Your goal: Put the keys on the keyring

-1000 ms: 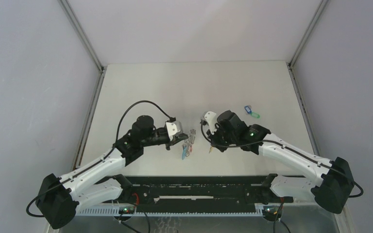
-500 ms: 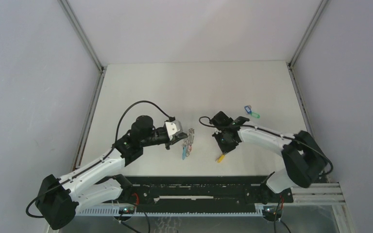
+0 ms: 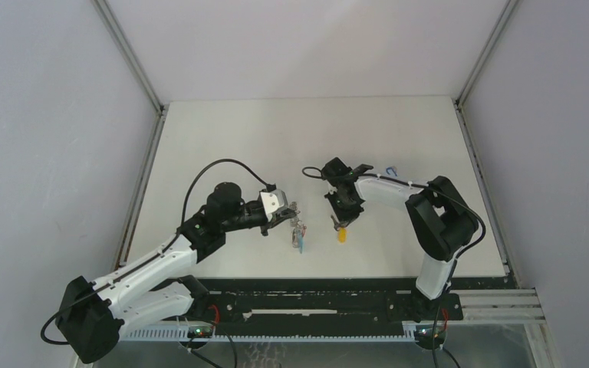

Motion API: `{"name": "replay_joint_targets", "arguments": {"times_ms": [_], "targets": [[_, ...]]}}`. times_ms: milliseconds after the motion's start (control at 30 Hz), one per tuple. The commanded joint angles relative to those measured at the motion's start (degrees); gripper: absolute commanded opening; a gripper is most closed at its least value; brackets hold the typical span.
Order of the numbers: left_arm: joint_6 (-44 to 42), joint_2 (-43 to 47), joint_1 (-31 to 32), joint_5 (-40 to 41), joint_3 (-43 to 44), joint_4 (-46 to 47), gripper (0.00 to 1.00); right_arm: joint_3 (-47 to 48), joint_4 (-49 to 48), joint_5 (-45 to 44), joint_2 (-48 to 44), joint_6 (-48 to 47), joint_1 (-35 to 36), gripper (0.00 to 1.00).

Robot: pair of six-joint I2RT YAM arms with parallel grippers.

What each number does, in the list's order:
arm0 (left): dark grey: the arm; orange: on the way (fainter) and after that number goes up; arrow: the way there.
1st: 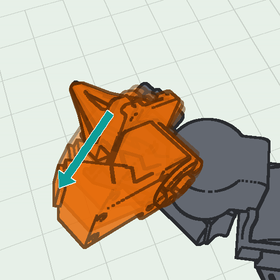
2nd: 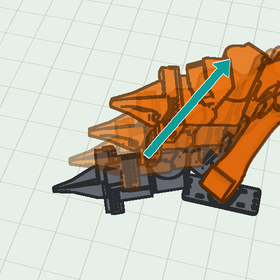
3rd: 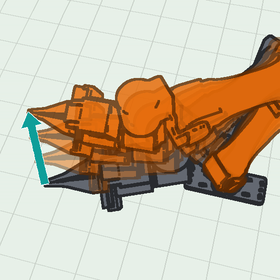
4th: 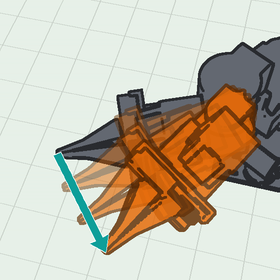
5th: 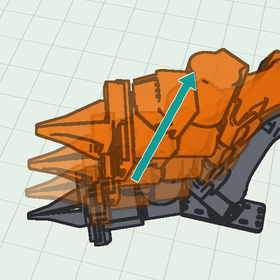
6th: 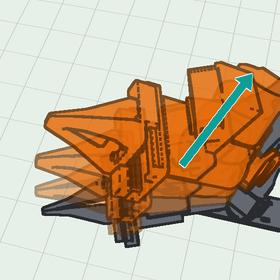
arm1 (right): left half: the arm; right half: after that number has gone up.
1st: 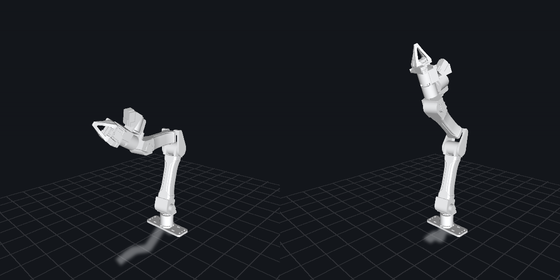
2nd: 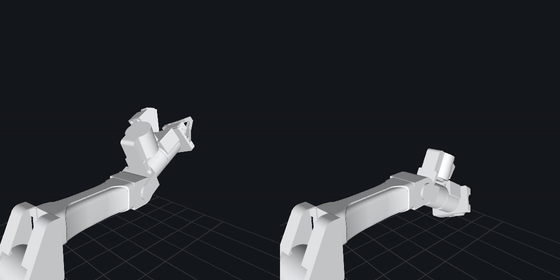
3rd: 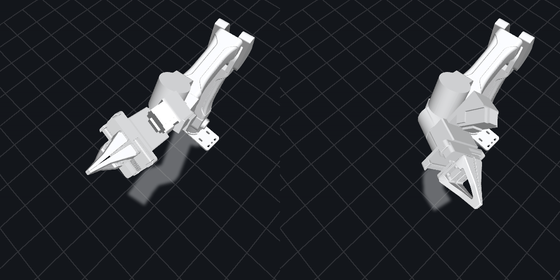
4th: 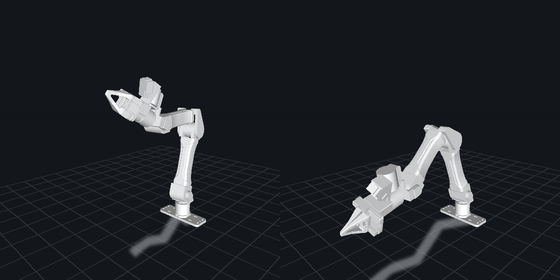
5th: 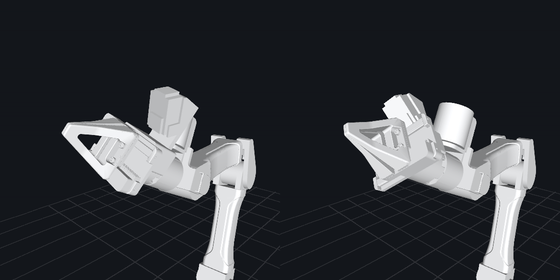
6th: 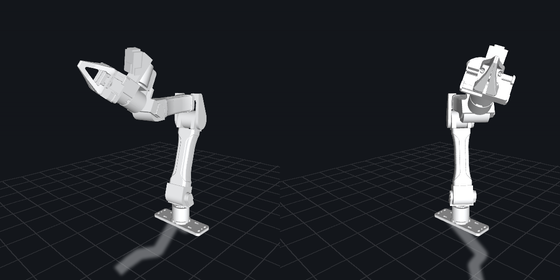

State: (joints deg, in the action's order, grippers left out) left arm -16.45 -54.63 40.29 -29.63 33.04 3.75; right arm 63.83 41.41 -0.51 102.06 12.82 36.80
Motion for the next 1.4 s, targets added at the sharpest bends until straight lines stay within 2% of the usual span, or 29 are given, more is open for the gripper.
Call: {"name": "replay_joint_targets", "arguments": {"times_ms": [0,200,400,567,667,800,933,1033,1367], "targets": [[0.73,0.90,-0.63,-0.08,1.16,2.99,0.00,2.08,-0.50,-0.73,0.10,-1.13,-0.30,0.04],[0.94,0.99,-0.60,0.21,1.16,3.19,0.00,1.09,-1.87,-0.83,-6.18,0.80,0.13,0.27],[1.15,1.38,-0.63,0.27,1.03,3.28,0.00,-4.02,-6.07,-0.23,-14.41,6.95,-0.45,0.40],[1.34,1.77,-0.65,0.36,0.90,3.37,0.00,-11.84,-11.59,1.83,-22.08,18.04,-2.07,0.40],[1.40,1.78,-0.63,0.53,0.89,3.50,0.00,-19.61,-18.89,3.69,-28.25,27.84,-3.12,0.38],[1.53,1.77,-0.65,0.45,0.88,3.55,0.00,-25.90,-24.39,2.03,-33.23,35.89,-3.83,0.36],[1.54,1.79,-0.65,0.45,0.89,3.63,0.00,-27.43,-26.31,1.86,-32.65,39.65,-4.38,0.30],[1.59,1.91,-0.60,0.60,0.80,3.63,0.00,-27.52,-28.44,5.01,-29.81,41.63,-5.12,0.27],[1.56,2.03,-0.65,0.65,0.71,3.71,0.00,-27.53,-28.65,8.48,-25.20,43.11,-7.27,0.26]]}}
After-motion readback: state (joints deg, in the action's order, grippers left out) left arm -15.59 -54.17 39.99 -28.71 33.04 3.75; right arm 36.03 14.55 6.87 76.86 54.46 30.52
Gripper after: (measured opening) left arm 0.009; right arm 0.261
